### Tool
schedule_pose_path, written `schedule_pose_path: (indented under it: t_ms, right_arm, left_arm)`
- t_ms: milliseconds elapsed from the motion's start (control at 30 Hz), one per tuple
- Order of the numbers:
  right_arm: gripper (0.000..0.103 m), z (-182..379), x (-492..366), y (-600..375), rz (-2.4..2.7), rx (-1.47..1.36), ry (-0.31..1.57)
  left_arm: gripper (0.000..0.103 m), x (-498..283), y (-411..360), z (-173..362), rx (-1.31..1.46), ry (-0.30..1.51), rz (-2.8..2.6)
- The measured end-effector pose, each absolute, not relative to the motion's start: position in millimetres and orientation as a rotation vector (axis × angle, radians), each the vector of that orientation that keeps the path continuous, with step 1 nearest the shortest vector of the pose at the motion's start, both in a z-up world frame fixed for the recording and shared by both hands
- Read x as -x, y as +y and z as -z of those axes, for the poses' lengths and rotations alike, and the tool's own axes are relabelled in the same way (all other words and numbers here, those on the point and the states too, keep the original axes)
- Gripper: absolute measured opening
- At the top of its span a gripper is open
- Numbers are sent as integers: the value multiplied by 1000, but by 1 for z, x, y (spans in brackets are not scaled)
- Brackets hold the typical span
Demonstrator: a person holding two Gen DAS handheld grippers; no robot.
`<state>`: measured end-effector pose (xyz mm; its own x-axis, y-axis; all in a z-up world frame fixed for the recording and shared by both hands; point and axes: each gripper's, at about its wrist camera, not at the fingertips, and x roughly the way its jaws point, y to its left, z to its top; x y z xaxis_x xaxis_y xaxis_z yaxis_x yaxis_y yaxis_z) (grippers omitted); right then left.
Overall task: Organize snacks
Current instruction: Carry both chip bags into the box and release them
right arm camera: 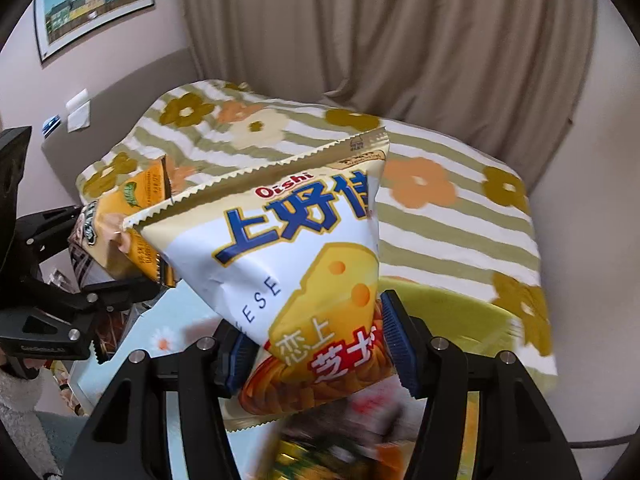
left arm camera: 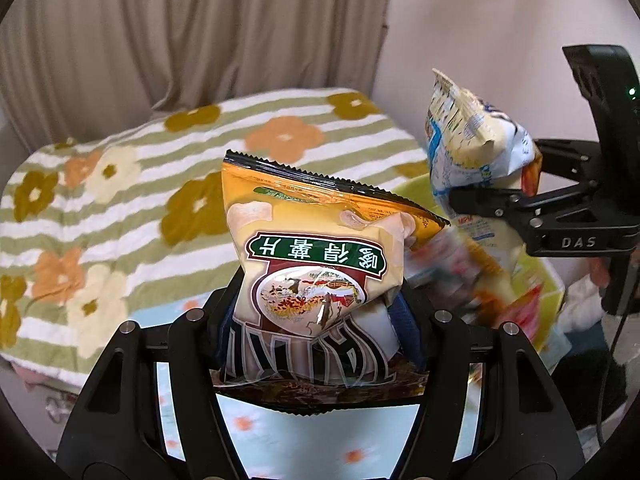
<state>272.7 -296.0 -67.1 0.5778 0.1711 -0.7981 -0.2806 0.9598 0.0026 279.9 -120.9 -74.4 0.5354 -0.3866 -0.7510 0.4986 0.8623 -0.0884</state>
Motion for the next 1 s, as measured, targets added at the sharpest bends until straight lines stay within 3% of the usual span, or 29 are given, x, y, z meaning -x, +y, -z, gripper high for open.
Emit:
schedule_pose_path:
  t_ms: [267,467,567,600,633,1000]
  right_arm:
    - [54,75,-264,-394,-225,80,941]
    - [54,92,-265,-431,-213,63,972]
    - [54,100,-268,-441,-222,49,983]
    - [54,103,-269,-443,-224,40,987]
    - [54,105,-271,-446,-228,31,991]
    - [55,138,-287,-447,-269,3,1055]
  left_arm:
    - [61,-265,-249,87,-114,908,588]
    - [62,-264,-297,115,-125,999,604]
    - [79,-259,-309,124,-143,1022,611]
    - [96,-257,-313,127,-157,1026,612]
    - [103,-255,-314,128,-163,1017,612]
    - [103,-239,-279,134,-127,1000,491]
